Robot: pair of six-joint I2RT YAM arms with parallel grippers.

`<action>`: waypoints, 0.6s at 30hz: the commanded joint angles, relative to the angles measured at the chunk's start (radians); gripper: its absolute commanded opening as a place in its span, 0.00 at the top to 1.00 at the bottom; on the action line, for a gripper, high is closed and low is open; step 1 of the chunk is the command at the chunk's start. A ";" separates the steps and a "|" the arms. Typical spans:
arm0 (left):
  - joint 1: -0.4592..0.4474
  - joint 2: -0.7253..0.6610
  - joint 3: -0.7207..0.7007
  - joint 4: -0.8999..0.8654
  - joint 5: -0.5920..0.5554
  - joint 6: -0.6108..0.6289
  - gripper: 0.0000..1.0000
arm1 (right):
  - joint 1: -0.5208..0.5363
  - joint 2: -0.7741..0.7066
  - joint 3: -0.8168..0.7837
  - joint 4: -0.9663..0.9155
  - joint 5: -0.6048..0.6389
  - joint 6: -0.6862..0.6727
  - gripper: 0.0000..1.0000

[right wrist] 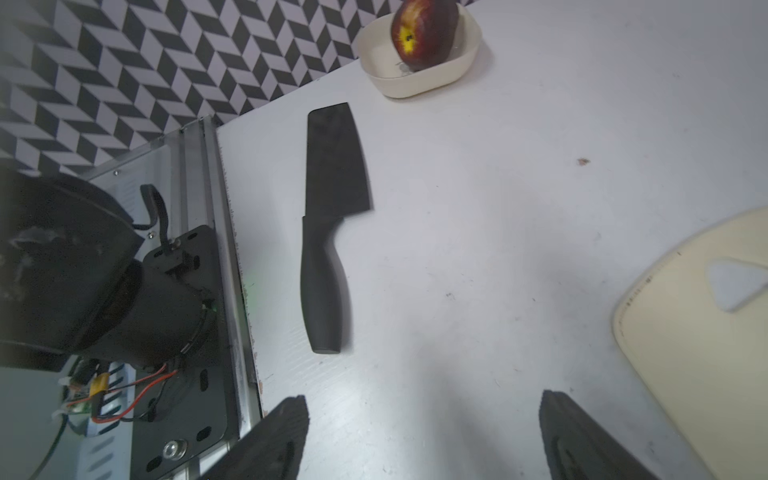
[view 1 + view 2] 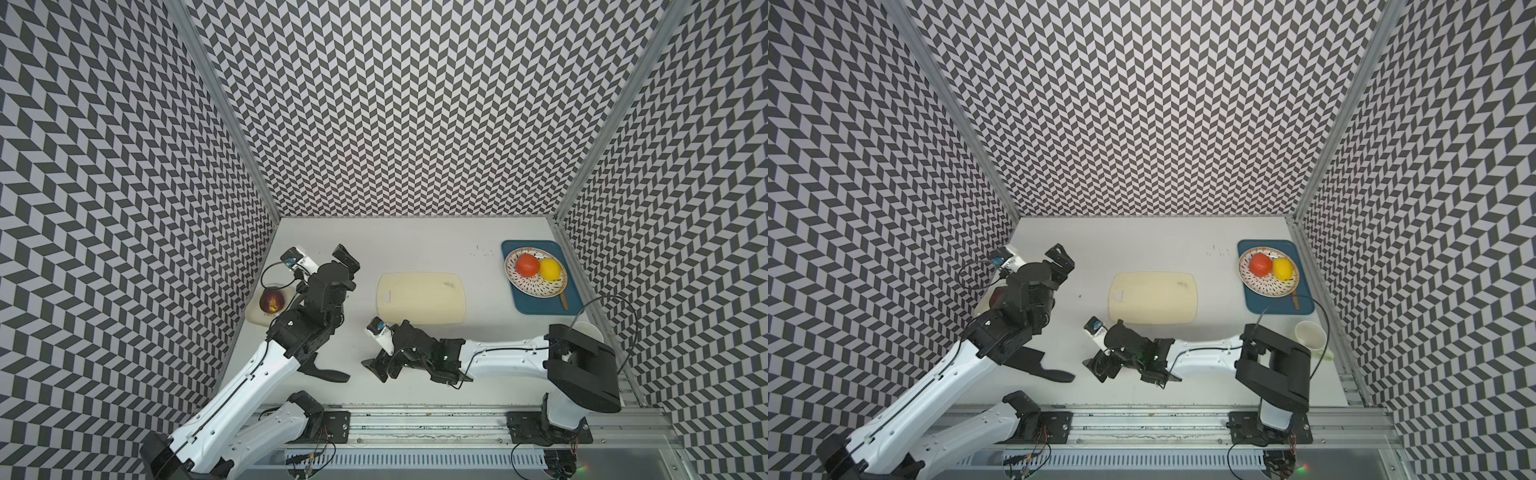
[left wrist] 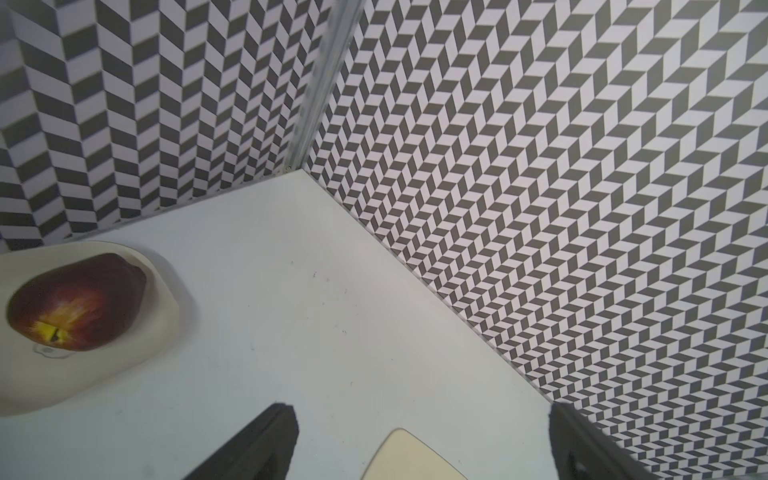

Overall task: Align the knife with the edge of the cutting board
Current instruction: Move the knife to the center of the board.

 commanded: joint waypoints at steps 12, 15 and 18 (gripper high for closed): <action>0.133 -0.094 -0.050 -0.098 0.092 0.100 0.00 | 0.088 0.373 0.381 -0.102 -0.054 -0.119 0.27; 0.139 -0.104 -0.056 -0.087 0.097 0.108 0.00 | 0.088 0.417 0.415 -0.110 -0.040 -0.129 0.28; 0.146 -0.107 -0.057 -0.083 0.110 0.112 0.00 | 0.088 0.456 0.437 -0.123 -0.019 -0.141 0.33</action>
